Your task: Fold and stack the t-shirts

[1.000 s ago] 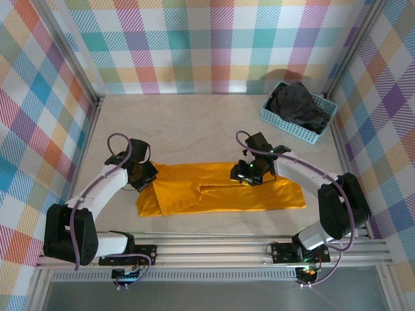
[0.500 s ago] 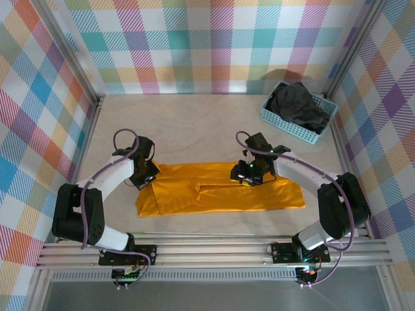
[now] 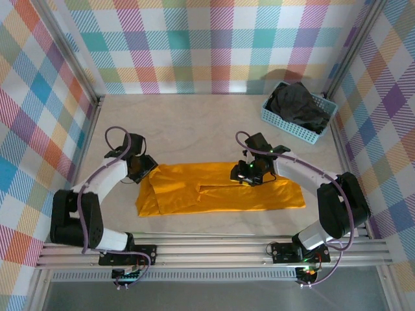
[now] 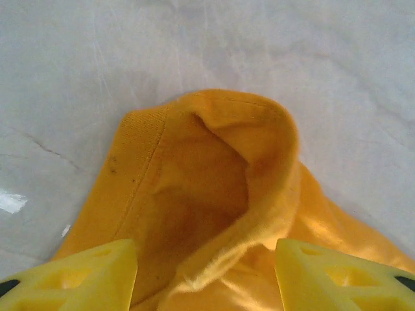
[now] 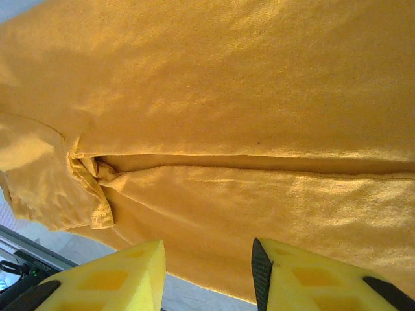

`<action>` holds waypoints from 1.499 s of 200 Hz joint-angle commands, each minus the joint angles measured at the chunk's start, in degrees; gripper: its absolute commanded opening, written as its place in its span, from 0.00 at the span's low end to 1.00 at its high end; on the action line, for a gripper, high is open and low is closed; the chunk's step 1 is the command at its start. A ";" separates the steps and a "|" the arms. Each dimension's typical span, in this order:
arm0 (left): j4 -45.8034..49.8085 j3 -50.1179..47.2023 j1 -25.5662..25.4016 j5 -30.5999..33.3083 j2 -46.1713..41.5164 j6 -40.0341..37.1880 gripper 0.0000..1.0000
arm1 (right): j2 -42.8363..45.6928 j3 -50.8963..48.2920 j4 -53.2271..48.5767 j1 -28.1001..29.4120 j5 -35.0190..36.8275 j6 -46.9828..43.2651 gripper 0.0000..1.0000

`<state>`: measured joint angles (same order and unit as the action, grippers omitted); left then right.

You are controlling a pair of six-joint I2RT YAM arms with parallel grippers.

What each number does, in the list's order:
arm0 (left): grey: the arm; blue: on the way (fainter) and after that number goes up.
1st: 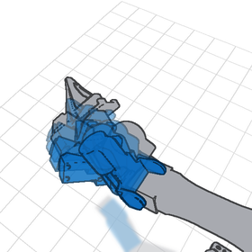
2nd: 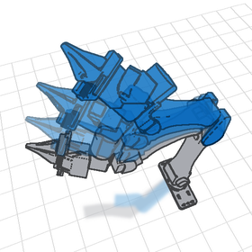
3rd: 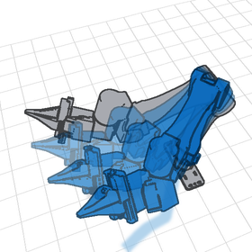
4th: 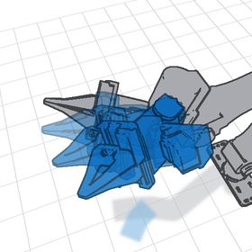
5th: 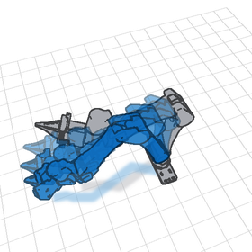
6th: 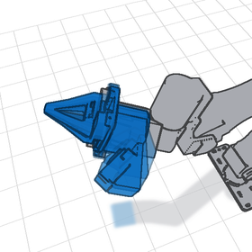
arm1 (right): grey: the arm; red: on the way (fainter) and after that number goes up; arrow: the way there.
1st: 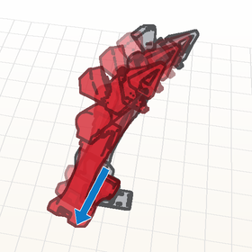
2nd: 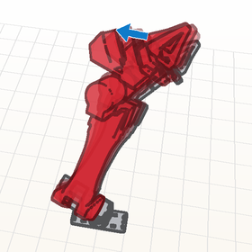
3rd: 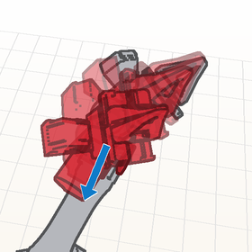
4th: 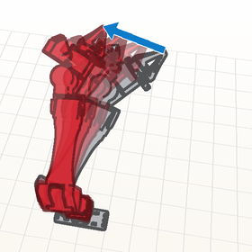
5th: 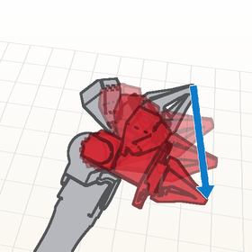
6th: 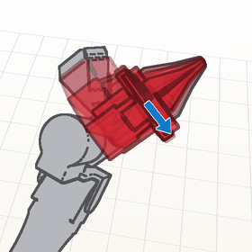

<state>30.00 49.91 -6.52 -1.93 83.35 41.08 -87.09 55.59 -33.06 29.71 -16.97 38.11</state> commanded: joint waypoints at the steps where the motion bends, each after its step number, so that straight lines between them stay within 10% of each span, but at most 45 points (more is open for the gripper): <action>1: -1.88 3.21 0.50 -0.76 2.80 -2.14 0.53 | 0.52 0.31 -1.06 0.18 0.54 -0.78 0.41; 63: -1.98 -1.54 0.99 3.83 2.37 -0.30 0.00 | 0.43 0.05 -1.11 -0.25 0.89 -0.84 0.41; 100: 3.95 -2.64 1.69 5.57 -0.53 3.25 0.06 | 0.65 -0.01 -1.45 -1.72 1.33 -0.99 0.41; 122: 8.85 -1.31 1.69 10.36 -4.75 4.13 0.50 | 0.62 0.30 -1.91 -3.43 1.42 -1.88 0.41; 133: 11.92 -0.50 1.69 12.33 -7.99 4.68 0.55 | 0.80 0.13 -2.14 -5.24 1.24 -2.45 0.41; 180: 11.11 -6.67 -9.51 1.04 -21.47 18.55 0.19 | -1.28 0.92 -4.43 -16.25 2.34 -5.58 0.39; 229: -2.11 -7.70 -27.79 0.27 -10.70 34.79 0.16 | -12.03 8.13 -9.09 -21.15 8.19 -9.80 0.33; 300: -0.48 -0.90 -15.87 2.00 8.24 24.79 0.10 | -14.92 4.30 -9.87 -20.95 4.30 -8.02 0.33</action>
<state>29.65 44.10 -27.44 -2.13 86.54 71.16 -103.13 62.81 -41.41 8.69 -9.23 29.47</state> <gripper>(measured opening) 0.105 0.326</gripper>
